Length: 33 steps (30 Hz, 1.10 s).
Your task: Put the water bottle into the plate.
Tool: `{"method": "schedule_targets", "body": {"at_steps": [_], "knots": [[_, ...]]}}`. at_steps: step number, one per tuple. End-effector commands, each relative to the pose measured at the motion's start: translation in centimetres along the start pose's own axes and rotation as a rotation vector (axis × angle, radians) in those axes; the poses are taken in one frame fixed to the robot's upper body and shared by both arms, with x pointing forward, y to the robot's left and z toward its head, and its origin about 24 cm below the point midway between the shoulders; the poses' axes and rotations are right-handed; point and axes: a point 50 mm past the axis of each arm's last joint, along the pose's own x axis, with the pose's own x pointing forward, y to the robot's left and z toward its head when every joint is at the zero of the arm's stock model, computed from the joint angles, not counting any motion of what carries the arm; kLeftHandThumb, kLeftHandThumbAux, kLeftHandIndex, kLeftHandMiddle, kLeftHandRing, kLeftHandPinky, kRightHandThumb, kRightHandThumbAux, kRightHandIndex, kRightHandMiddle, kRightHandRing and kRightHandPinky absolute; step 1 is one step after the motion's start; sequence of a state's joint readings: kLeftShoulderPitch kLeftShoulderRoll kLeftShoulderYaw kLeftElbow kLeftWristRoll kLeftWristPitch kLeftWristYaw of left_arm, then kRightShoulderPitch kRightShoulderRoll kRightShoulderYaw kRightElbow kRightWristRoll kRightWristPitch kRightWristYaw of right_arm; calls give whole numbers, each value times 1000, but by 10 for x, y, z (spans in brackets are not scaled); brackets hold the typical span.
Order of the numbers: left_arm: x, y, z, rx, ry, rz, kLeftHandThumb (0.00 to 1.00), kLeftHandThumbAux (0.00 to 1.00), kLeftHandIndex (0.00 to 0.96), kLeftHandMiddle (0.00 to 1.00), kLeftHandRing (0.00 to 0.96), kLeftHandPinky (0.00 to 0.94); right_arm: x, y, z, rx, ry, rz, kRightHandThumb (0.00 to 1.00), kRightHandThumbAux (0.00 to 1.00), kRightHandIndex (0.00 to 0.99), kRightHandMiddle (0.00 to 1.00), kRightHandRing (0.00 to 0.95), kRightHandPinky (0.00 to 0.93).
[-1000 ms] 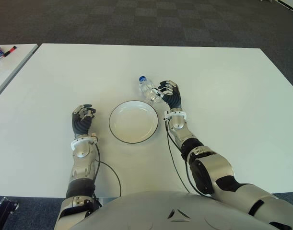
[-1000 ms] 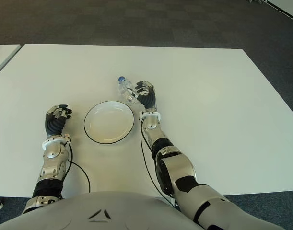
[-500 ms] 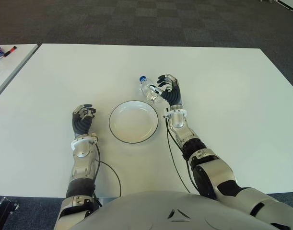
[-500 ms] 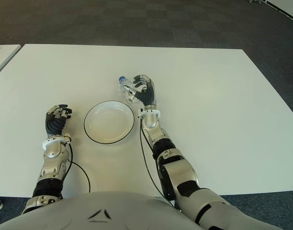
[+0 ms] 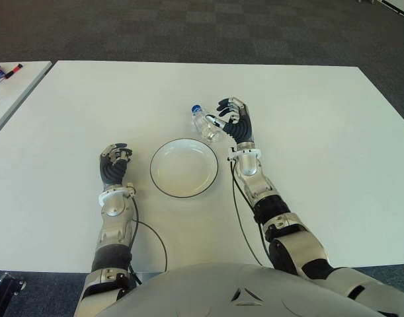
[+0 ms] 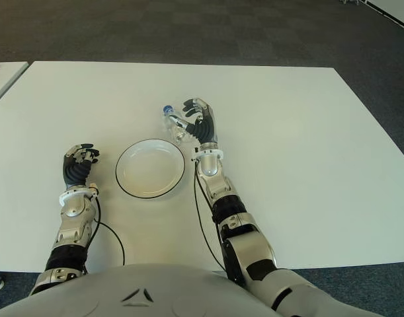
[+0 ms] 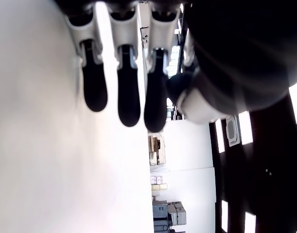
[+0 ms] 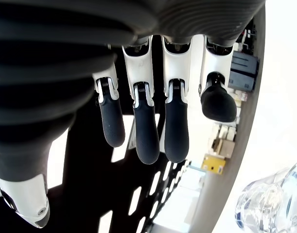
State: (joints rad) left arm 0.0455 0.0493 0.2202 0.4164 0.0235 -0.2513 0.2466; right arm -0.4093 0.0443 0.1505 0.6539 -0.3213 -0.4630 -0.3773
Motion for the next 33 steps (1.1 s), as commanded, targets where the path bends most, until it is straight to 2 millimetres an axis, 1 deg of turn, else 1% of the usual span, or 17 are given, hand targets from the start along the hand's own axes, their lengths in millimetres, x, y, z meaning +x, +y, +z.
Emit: {"method": "schedule_targets", "body": {"at_steps": [1,11,19,27,33], "knots": [[-10,2,-26,34,140,2,679,724,415,503,474,443,-3,2,0,-18,9,18,952,659,387,497,512,768],[-9,0,-26,34,140,4,682,723,419,524,491,463,-1,2,8,-98,-19,33,952,660,382,500,514,783],[-8,0,-27,24,148,7,682,724,418,514,482,446,3,1,11,-150,-40,50,951,661,380,501,515,797],[-7,-1,-27,18,139,18,683,723,420,525,488,462,9,2,16,-270,-104,20,952,660,379,502,519,807],[-7,-3,-27,13,132,17,682,723,419,520,483,457,14,2,20,-326,-125,-6,952,660,379,503,524,807]]}}
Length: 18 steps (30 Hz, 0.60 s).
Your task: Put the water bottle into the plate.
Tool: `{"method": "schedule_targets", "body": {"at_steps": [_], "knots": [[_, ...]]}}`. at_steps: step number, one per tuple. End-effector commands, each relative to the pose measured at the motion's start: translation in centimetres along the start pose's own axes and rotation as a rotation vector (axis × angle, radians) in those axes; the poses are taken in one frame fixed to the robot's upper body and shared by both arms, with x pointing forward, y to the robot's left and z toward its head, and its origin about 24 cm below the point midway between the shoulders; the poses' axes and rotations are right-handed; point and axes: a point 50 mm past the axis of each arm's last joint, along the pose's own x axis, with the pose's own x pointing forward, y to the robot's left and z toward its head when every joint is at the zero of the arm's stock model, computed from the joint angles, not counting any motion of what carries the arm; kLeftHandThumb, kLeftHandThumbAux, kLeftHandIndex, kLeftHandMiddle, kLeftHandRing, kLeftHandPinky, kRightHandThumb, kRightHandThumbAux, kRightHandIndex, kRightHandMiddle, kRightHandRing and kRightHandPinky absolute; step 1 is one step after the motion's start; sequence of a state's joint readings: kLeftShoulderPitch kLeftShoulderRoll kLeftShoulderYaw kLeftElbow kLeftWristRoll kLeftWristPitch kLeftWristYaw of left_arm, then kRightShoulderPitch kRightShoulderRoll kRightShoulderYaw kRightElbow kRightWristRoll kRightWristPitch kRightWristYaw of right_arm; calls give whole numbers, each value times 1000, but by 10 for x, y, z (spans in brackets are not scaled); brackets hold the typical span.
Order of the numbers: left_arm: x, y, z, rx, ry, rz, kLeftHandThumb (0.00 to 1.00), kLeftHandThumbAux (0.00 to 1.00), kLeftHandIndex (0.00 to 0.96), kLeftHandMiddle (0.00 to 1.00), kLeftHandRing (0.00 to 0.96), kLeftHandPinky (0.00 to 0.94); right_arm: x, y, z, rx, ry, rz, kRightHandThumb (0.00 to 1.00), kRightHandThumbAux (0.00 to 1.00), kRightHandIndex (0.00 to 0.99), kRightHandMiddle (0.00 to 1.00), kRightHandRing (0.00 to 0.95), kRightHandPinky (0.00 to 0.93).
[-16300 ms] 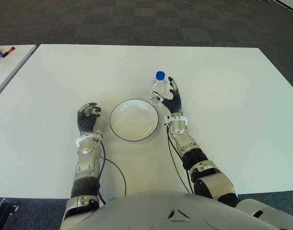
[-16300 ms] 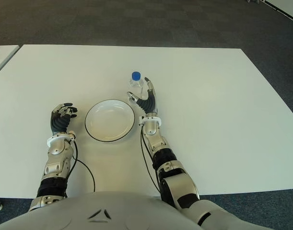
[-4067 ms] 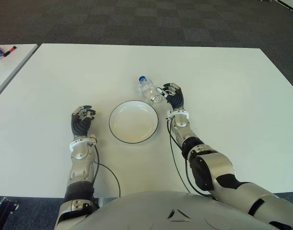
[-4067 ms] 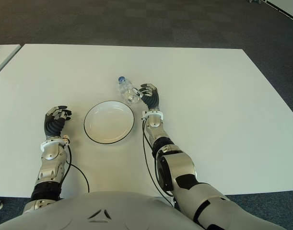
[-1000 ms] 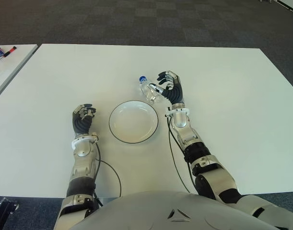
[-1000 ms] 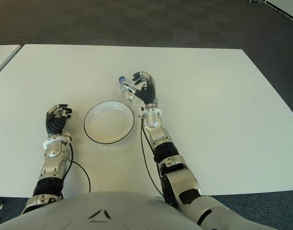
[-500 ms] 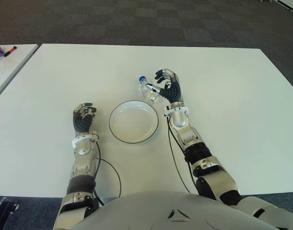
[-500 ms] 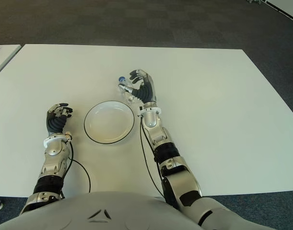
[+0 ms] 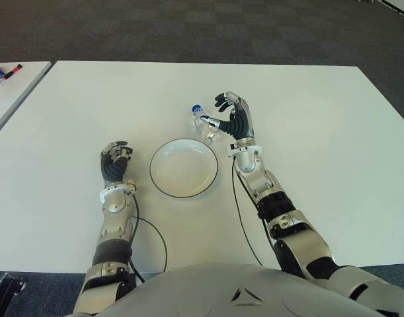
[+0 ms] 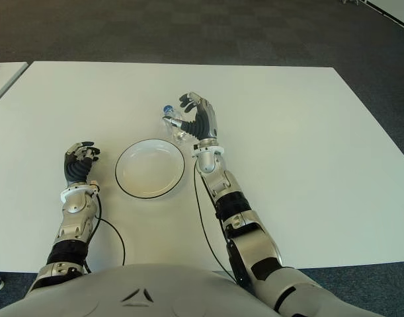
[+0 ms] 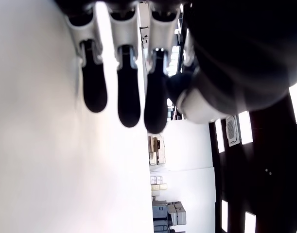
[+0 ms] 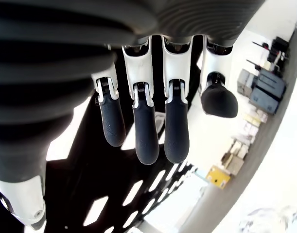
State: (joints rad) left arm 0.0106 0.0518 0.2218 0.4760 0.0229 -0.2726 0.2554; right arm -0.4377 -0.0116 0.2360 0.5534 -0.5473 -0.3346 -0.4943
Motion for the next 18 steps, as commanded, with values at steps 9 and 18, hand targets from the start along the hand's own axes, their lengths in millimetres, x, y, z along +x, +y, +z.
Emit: {"method": "schedule_targets", "body": {"at_steps": [9,18], "knots": [[-10,0,-26,34,115,0,682,724,418,521,492,464,12,1,3,-83,2,0,952,659,380,500,528,801],[-10,-1,-29,33,134,4,683,725,418,524,497,457,29,1,7,-122,15,15,952,659,386,498,521,764]]}}
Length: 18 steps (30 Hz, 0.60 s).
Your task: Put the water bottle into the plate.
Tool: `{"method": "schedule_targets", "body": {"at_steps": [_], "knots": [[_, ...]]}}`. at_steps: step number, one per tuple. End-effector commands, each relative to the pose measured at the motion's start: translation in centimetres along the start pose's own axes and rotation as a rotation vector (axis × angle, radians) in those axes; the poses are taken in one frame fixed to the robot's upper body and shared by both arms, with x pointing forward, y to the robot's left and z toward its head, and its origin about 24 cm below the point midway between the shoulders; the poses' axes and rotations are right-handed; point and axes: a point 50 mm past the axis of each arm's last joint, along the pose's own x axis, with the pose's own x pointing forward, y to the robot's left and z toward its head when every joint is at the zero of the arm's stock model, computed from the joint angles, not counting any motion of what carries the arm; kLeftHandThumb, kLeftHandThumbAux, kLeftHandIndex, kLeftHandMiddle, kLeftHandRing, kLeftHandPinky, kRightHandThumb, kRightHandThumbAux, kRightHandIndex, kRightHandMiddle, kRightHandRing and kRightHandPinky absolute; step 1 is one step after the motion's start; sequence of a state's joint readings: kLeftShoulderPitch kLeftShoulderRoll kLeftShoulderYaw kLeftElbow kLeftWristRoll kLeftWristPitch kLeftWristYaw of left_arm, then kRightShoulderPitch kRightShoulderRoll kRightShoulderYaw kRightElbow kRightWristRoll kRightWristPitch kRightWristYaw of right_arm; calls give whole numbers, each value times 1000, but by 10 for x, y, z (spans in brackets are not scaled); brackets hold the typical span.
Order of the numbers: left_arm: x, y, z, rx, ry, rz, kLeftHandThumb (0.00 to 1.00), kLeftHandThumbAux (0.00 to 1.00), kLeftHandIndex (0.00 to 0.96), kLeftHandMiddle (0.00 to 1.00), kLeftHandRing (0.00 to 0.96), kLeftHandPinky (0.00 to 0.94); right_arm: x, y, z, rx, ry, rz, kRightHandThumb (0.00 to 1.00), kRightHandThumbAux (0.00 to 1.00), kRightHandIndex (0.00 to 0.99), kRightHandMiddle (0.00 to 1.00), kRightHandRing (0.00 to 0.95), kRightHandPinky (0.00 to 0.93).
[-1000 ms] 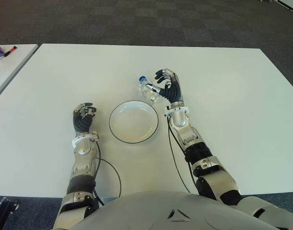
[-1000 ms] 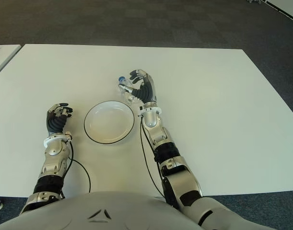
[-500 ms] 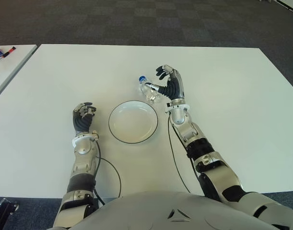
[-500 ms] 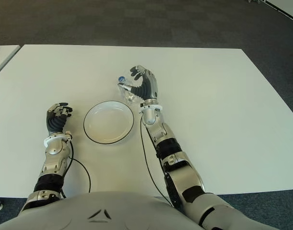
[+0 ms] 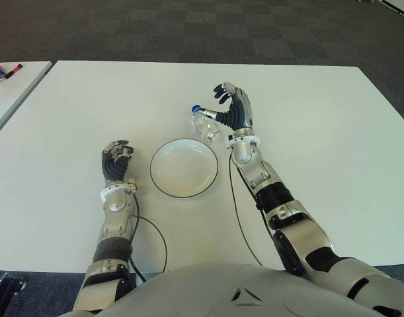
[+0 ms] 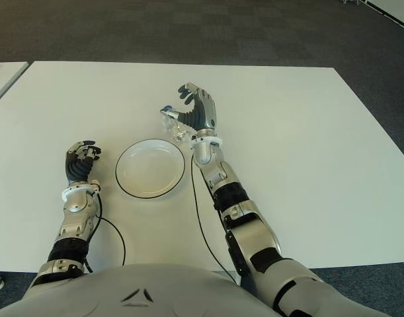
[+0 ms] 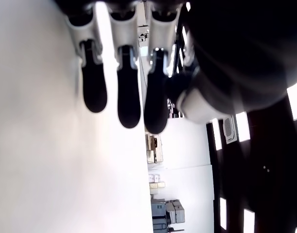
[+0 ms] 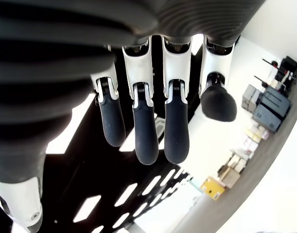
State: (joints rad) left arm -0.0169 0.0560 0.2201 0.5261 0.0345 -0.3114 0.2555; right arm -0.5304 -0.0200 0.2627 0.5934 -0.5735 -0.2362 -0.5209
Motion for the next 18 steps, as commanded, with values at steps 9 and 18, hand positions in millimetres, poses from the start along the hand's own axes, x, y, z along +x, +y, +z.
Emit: {"method": "schedule_targets", "body": {"at_steps": [9,18], "knots": [[-14,0,-32,28,160,25,681,725,417,508,480,447,30,6,-2,-85,34,65,952,655,393,512,524,681],[-14,-3,-33,24,159,25,685,724,420,528,499,464,36,11,-7,-156,39,99,950,655,393,526,529,641]]}}
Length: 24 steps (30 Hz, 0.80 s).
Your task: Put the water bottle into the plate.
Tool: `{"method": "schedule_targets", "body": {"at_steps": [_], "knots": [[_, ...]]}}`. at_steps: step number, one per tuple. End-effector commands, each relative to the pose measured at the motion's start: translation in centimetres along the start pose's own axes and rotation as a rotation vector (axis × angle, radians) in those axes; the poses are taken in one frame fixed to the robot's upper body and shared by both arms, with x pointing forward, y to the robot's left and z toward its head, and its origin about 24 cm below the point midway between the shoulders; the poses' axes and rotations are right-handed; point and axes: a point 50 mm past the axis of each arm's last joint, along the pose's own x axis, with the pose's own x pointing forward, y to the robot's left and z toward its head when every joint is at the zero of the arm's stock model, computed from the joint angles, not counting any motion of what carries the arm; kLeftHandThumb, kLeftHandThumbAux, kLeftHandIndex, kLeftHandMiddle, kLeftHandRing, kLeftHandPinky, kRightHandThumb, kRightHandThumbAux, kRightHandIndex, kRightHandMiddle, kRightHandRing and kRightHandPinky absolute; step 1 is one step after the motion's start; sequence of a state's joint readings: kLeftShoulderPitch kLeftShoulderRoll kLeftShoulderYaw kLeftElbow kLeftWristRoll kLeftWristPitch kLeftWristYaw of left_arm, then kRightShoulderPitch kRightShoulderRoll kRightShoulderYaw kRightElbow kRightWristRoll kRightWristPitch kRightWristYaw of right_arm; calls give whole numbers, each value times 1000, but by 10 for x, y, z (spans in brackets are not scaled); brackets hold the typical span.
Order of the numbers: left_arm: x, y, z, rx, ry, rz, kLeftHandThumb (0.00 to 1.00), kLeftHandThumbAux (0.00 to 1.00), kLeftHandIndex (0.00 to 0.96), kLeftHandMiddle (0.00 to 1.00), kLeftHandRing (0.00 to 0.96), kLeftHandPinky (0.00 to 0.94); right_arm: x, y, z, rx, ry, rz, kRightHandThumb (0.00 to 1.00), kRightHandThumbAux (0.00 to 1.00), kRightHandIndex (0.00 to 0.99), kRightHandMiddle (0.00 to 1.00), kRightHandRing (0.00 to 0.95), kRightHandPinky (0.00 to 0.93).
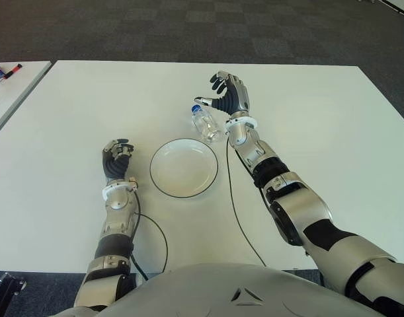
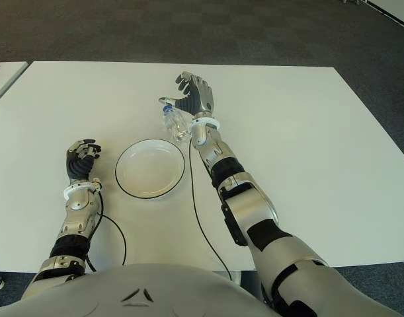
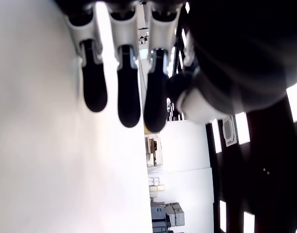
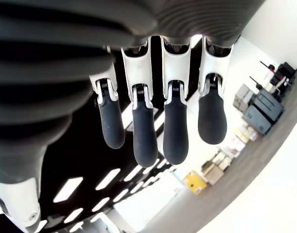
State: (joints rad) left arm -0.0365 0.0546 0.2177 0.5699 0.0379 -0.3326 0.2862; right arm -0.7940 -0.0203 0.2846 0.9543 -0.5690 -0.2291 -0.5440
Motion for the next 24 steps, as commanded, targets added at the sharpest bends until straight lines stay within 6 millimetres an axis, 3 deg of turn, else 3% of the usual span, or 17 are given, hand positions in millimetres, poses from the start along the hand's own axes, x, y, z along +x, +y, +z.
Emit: {"method": "schedule_targets", "body": {"at_steps": [1,19,21,24], "knots": [[-16,-1,-30,25,156,4,685,725,420,529,501,464,0,5,-3,-41,0,27,950,655,393,526,529,636],[-18,-4,-33,37,162,1,681,724,417,517,492,451,2,12,-9,-91,53,102,943,663,386,510,516,612],[-18,-5,-33,39,160,2,681,724,416,514,490,451,3,13,-10,-101,67,124,939,667,376,510,511,581],[-18,-6,-32,42,159,2,681,723,416,514,491,456,4,15,-13,-125,92,166,857,689,369,498,498,496]]}}
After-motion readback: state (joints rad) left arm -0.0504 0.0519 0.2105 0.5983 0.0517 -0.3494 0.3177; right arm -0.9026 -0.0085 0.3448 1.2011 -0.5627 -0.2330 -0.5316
